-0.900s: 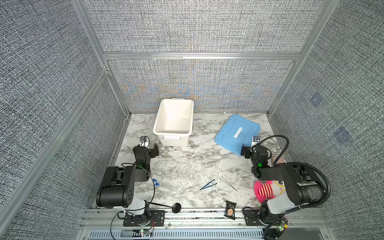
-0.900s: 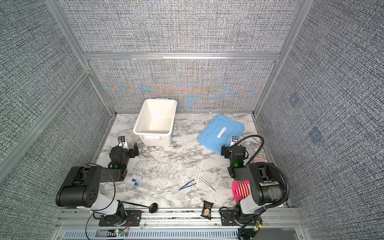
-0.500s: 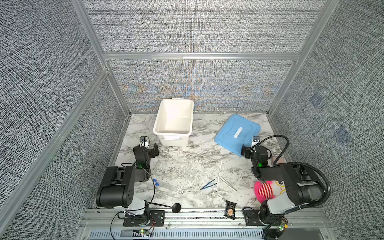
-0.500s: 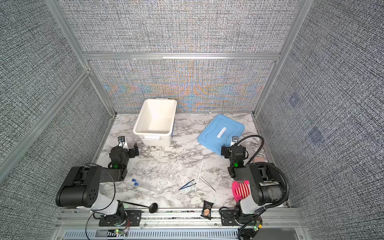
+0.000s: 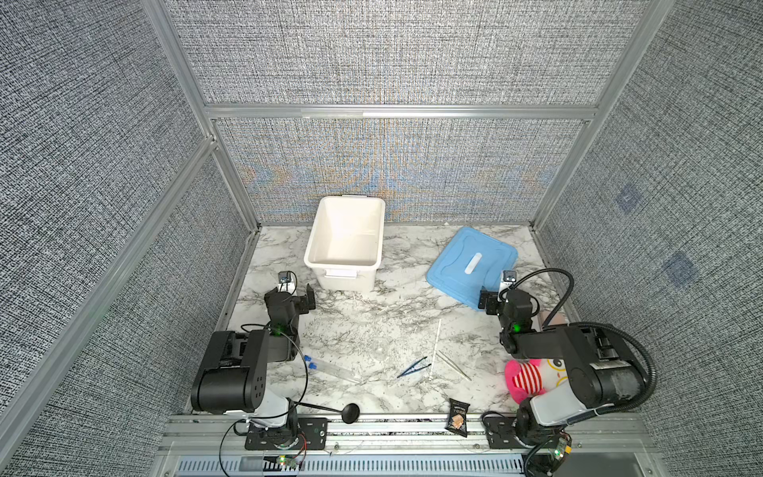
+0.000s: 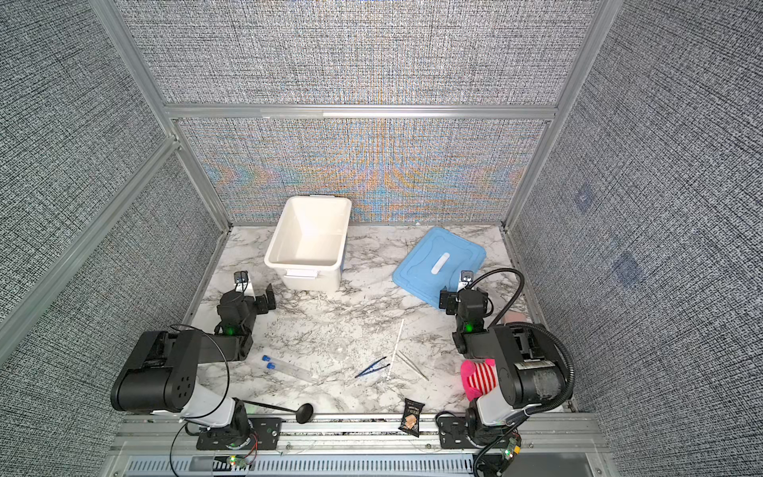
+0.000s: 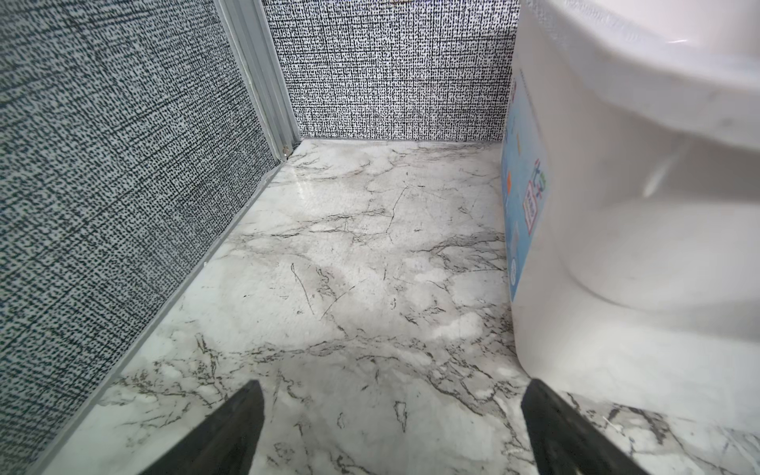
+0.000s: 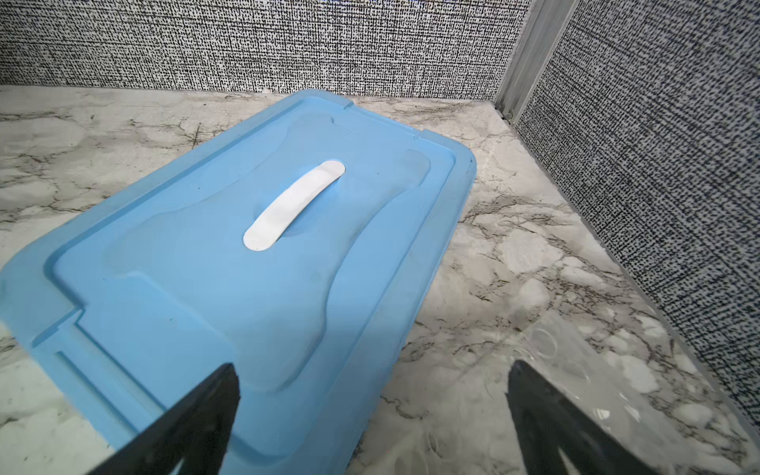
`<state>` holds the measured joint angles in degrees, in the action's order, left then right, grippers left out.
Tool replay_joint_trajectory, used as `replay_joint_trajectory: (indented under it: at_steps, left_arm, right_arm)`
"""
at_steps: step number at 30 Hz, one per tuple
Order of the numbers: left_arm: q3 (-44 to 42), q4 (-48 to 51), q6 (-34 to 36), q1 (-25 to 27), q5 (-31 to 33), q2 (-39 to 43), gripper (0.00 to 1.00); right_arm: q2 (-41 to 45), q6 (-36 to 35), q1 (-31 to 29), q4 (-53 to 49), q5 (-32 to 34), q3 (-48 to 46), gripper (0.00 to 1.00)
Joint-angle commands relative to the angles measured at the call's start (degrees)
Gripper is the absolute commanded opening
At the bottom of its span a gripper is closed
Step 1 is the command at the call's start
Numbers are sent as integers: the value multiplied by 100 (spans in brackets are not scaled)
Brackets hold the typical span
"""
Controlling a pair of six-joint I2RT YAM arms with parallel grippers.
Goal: Organize the chemistry lab equipment
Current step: 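Raise both arms from rest and reach toward the white bin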
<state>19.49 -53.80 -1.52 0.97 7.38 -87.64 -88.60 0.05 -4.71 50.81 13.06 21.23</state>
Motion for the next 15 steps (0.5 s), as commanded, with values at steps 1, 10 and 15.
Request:
replay_joint_trajectory:
  at_steps: [1,10,15]
  left_arm:
    - [-14,-156,2,-4,0,19,98]
    - [-229,11,141,41,-149,770,99]
    - [629,2886,-395,94,-125,2554,99]
  right_arm:
    - [9,-5,-4,173,27,-7,99]
    - [1009,-81,24,-93,-221,-308,99]
    - [2472,558,25,-2641,-2,633,99]
